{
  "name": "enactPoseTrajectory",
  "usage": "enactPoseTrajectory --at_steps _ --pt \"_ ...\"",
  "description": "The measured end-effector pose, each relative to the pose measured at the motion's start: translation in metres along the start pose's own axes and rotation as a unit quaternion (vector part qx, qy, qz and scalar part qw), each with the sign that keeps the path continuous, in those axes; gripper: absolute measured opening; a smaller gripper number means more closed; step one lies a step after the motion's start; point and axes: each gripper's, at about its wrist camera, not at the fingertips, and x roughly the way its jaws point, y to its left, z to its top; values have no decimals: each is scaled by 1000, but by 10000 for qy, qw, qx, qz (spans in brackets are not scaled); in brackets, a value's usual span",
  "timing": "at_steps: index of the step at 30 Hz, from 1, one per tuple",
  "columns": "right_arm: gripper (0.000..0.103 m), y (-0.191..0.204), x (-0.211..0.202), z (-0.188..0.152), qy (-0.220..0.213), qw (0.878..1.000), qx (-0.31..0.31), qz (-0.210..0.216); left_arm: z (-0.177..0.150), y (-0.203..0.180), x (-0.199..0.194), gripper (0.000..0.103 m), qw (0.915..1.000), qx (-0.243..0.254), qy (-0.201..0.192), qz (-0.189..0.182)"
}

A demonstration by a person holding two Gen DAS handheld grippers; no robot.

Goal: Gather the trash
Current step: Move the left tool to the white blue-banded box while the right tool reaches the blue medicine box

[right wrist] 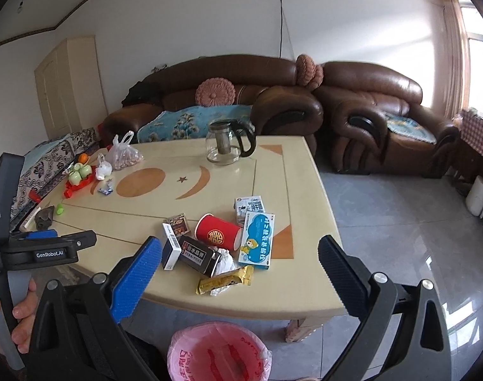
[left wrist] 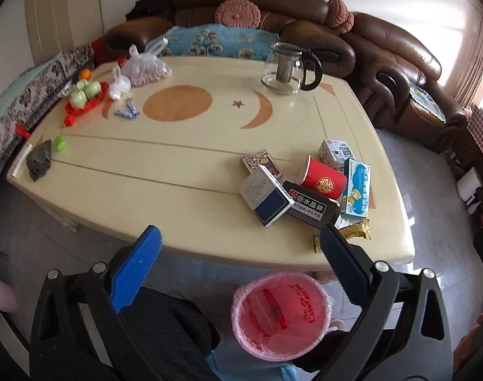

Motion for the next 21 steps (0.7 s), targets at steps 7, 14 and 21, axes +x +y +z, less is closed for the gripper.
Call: enactPoseTrajectory --at_steps 7,14,21 --pt "97 -14 30 11 304 9995 -7 -10 11 -8 25 98 9993 44 352 -74" --pt "97 -21 57 17 424 9991 -18 25 25 -8 50 98 9974 -204 680 -151" --pt "97 -30 84 19 554 9984 36 50 33 -12 78 98 9950 -336 934 -133"
